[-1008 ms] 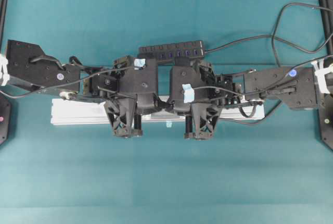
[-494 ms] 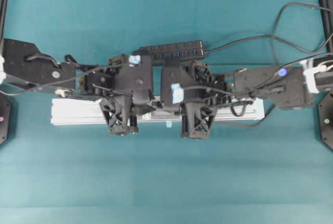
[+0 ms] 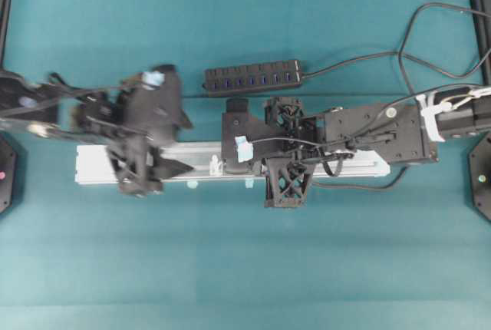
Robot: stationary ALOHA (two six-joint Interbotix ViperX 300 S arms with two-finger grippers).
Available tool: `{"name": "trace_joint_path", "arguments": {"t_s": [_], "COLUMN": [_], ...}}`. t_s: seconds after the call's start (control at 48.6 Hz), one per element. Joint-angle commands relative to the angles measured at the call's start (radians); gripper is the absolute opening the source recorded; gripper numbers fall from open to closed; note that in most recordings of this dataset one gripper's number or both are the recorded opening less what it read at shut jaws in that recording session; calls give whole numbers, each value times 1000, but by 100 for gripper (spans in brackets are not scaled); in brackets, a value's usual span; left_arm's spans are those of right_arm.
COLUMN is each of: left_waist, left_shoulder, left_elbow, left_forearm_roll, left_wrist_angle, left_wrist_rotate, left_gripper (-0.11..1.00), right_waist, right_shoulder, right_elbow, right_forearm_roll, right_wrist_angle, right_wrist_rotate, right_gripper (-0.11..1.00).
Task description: Pass the USB cable through three rings with both arms.
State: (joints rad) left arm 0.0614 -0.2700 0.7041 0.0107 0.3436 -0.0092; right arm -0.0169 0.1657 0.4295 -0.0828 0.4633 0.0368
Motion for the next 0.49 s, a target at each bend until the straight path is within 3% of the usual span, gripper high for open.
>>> {"name": "trace_joint_path", "arguments": {"t_s": [0.0,0.247,0.473], "left_waist": [5,8,8], "left_shoulder": [-60,-141,-183], "left_elbow": [11,81,115], "left_forearm_roll": [2,2,2], "left_wrist_angle": [-3,5,5], "left_wrist_rotate": [-2,-6,-51], "left_gripper": [94,94,93], "right_waist": [3,3,3], "right_shoulder": [3,40,67], "right_elbow": [-17,-32,-75], "right_forearm_roll": [-3,-3,-3], "right_wrist_angle": [0,-17,-14], "right_wrist_rotate": [-12,-14,-14], "right_gripper": [-8,-8,-8]}}
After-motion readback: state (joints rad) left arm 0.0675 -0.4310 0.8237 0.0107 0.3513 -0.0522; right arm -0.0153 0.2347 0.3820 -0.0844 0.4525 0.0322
